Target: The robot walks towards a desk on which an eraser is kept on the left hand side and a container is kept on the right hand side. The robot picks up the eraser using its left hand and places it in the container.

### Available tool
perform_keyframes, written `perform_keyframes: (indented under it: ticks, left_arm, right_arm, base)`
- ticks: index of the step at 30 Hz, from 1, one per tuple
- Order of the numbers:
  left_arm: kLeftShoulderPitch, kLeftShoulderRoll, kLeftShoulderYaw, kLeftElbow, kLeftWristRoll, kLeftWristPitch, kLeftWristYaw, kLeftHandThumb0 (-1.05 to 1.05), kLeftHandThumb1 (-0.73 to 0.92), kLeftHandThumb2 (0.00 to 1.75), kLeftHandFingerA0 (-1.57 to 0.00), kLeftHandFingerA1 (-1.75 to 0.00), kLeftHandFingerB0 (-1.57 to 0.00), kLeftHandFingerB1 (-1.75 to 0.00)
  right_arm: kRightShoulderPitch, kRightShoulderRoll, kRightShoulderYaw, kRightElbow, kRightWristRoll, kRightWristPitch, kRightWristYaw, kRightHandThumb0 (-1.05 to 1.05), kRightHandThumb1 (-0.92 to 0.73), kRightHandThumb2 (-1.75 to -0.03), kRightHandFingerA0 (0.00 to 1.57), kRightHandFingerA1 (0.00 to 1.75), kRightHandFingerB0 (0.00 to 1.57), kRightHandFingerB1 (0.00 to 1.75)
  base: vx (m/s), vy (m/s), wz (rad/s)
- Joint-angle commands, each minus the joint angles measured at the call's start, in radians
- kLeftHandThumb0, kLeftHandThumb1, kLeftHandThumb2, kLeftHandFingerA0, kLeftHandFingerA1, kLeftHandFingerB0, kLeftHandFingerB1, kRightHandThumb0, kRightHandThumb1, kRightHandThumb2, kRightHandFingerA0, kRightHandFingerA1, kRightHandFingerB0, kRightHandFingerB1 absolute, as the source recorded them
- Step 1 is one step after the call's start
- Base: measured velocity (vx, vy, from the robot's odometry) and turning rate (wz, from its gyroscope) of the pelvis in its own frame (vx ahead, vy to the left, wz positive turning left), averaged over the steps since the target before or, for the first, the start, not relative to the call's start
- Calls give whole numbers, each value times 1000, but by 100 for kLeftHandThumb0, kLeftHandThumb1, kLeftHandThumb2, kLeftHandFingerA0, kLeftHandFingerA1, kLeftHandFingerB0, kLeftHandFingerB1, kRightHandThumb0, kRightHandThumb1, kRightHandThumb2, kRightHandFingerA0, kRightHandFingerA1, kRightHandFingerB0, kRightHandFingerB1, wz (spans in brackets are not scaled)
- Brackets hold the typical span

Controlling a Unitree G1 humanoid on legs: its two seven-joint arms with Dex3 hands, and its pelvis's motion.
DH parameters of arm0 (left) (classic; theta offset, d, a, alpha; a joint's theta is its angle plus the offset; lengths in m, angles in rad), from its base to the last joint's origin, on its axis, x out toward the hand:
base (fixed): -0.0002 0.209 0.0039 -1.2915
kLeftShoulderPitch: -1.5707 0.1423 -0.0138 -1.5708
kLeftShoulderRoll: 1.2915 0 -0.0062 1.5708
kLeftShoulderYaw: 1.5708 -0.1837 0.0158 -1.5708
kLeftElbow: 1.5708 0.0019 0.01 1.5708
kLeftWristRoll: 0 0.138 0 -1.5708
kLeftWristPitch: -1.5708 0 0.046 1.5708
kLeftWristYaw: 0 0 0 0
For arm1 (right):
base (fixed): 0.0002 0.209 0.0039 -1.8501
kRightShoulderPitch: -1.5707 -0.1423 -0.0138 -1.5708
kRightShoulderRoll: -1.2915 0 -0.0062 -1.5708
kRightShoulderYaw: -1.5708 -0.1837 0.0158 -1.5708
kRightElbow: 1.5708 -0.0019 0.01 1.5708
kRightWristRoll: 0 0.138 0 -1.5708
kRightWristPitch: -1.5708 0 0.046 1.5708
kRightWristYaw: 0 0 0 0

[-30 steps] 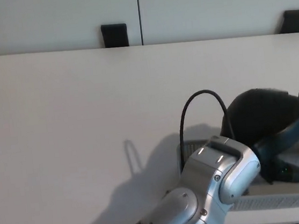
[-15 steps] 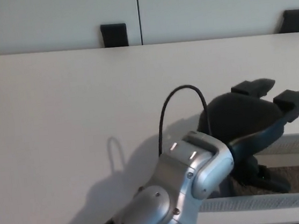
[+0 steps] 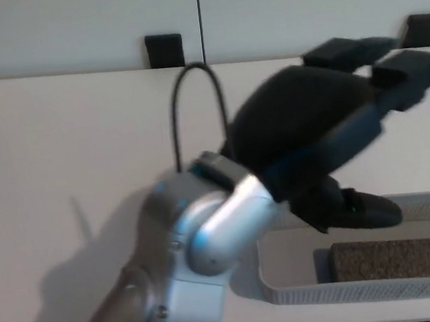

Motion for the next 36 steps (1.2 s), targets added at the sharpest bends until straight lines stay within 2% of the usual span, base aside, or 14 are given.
perform_keyframes:
  ticks: [1,5,15,17,19,21,22,23,24,25,26,27,33,36]
  left_arm:
    - [504,286,977,-435,-1533,-106,-329,-96,67,69,-46,-41,-66,-42]
    - [737,291,1222,-316,-1721,-203,-442,-89,76,64,-52,-42,-72,-42]
    - [1023,252,1563,-29,-1989,-30,-761,-98,85,68,-73,-49,-75,-46]
    - [1050,277,1605,27,-2009,57,-836,-98,84,66,-75,-50,-75,-46]
    - [1056,295,1622,58,-2013,95,-884,-104,64,89,-73,-57,-69,-51]
    - [1063,315,1647,76,-1994,99,-919,-101,89,68,-81,-51,-82,-47]
    - [1068,327,1658,83,-1980,104,-939,-100,73,123,-80,-59,-82,-58]
    - [1075,340,1667,89,-1964,113,-959,-105,71,122,-82,-56,-79,-54]
    - [1085,362,1674,104,-1945,146,-993,-100,88,68,-90,-52,-80,-46]
    - [1104,362,1656,105,-1941,169,-1012,-104,69,119,-94,-60,-79,-60]
    - [1123,354,1632,91,-1933,168,-1017,-104,69,119,-94,-60,-79,-60]
    - [1118,347,1605,84,-1922,142,-1032,-101,89,69,-100,-53,-80,-47]
    - [1158,303,1429,120,-1834,165,-1095,-82,74,62,-97,-57,-76,-51]
    - [1224,461,1283,184,-1704,187,-1095,-77,73,61,-91,-56,-68,-47]
  right_arm:
    - [30,-57,0,48,-36,-36,-10,-24,-59,-57,47,45,38,40]
    - [30,-51,-11,83,-21,-58,-15,-21,-59,-57,50,46,37,40]
    - [34,-69,-18,108,-34,-54,-32,-23,-59,-57,51,46,37,40]
    - [28,-69,-20,115,-32,-55,-31,-22,-59,-57,51,47,37,40]
    - [27,-71,-21,123,-32,-62,-32,-23,-59,-57,51,46,38,40]
    - [30,-74,-21,120,-32,-63,-32,-23,-59,-57,52,46,38,40]
    - [30,-76,-20,118,-35,-62,-30,-24,-59,-57,52,46,37,40]
    - [29,-77,-19,119,-36,-62,-31,-24,-59,-57,52,46,38,40]
    - [29,-76,-18,119,-37,-60,-32,-24,-59,-57,52,46,37,40]
    - [28,-74,-17,120,-38,-55,-34,-23,-59,-57,51,45,37,39]
    - [26,-72,-17,125,-38,-56,-36,-23,-59,-57,51,45,37,39]
    - [24,-70,-16,130,-38,-58,-37,-23,-58,-57,51,46,37,40]
    - [28,-71,-17,137,-38,-62,-39,-24,-59,-57,52,46,38,40]
    - [36,-71,-18,141,-36,-69,-39,-23,-58,-57,51,46,37,40]
  base:
    - [0,0,0]
    - [0,0,0]
    - [0,0,0]
    - [0,0,0]
    - [0,0,0]
    - [0,0,0]
    - [0,0,0]
    - [0,0,0]
    - [0,0,0]
    - [0,0,0]
    - [0,0,0]
    - [0,0,0]
    - [0,0,0]
    - [0,0,0]
